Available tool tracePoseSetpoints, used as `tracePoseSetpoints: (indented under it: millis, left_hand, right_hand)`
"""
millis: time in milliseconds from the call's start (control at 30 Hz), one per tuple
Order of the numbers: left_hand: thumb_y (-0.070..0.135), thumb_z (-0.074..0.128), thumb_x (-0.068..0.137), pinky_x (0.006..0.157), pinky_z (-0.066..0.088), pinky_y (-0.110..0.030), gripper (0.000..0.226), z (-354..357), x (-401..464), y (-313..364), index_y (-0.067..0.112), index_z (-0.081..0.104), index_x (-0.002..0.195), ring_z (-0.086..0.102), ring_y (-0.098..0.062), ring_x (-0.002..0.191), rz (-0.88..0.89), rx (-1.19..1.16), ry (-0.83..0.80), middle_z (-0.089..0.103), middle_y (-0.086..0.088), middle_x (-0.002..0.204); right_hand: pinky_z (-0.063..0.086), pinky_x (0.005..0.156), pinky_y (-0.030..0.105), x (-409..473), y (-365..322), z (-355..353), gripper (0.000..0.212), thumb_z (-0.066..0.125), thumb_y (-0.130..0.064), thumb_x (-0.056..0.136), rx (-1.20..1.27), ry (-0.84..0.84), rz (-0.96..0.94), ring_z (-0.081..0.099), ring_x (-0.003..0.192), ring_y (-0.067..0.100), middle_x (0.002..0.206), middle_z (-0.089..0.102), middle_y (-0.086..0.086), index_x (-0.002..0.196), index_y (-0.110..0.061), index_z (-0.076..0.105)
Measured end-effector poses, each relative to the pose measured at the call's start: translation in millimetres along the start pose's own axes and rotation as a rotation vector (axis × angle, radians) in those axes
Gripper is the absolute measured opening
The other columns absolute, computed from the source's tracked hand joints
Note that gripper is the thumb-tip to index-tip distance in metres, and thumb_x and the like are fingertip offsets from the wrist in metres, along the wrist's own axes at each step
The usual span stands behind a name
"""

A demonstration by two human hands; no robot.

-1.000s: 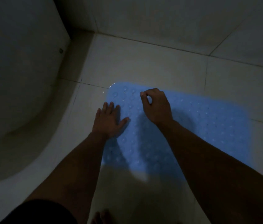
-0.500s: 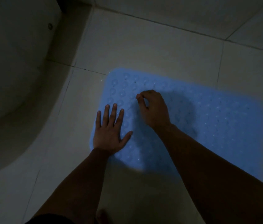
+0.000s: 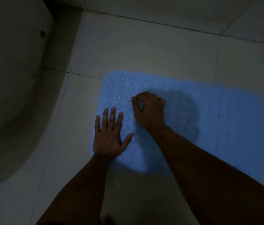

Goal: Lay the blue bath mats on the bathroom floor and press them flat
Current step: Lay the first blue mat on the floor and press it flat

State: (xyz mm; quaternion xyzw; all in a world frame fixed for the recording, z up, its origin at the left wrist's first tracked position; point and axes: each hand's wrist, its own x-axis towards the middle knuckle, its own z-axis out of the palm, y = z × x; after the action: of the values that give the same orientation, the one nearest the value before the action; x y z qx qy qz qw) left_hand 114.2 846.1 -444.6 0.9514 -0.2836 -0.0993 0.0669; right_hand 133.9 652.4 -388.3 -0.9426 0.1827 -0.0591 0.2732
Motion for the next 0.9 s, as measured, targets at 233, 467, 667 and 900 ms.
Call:
tracePoseSetpoints:
  millis: [233, 467, 667, 900]
  left_hand:
    - [0.049, 0.039, 0.096, 0.108, 0.044, -0.05, 0.057, -52.6, 12.6, -9.3, 0.017, 0.063, 0.137, 0.052, -0.036, 0.136, -0.04, -0.158, 0.003, 0.06, -0.011, 0.144]
    - [0.041, 0.031, 0.096, 0.109, 0.041, -0.055, 0.059, -68.6, 27.6, -18.9, 0.016, 0.057, 0.142, 0.041, -0.035, 0.145, -0.067, -0.077, 0.013, 0.055, -0.012, 0.147]
    - [0.043, 0.031, 0.101, 0.114, 0.037, -0.057, 0.056, -48.7, 30.1, -19.3, 0.018, 0.049, 0.149, 0.027, -0.034, 0.153, -0.066, -0.102, 0.043, 0.043, -0.012, 0.158]
    - [0.044, 0.034, 0.103, 0.121, 0.026, -0.057, 0.056, -35.8, 33.4, -16.5, 0.018, 0.047, 0.151, 0.019, -0.034, 0.157, -0.081, -0.131, 0.111, 0.038, -0.012, 0.162]
  right_hand:
    - [0.052, 0.084, 0.048, -40.9, -15.8, -8.0, 0.037, 0.042, -0.038, 0.093, -0.005, -0.11, -0.046, 0.065, 0.102, 0.032, 0.107, 0.069, 0.004, 0.105, -0.02, 0.071]
    - [0.01, 0.123, 0.062, -88.5, -9.0, 40.8, 0.071, 0.027, -0.051, 0.102, -0.242, -0.296, 0.039, 0.003, 0.157, 0.034, 0.169, 0.008, 0.015, 0.159, -0.01, 0.024]
    - [0.006, 0.123, 0.063, -96.2, -3.9, 57.2, 0.084, 0.031, -0.06, 0.101, -0.347, -0.221, 0.008, -0.008, 0.157, 0.033, 0.17, -0.004, 0.016, 0.161, -0.006, 0.009]
    - [0.005, 0.122, 0.063, -97.7, -2.5, 61.5, 0.083, 0.026, -0.06, 0.1, -0.365, -0.252, 0.019, -0.01, 0.157, 0.031, 0.17, -0.005, 0.015, 0.161, -0.007, 0.01]
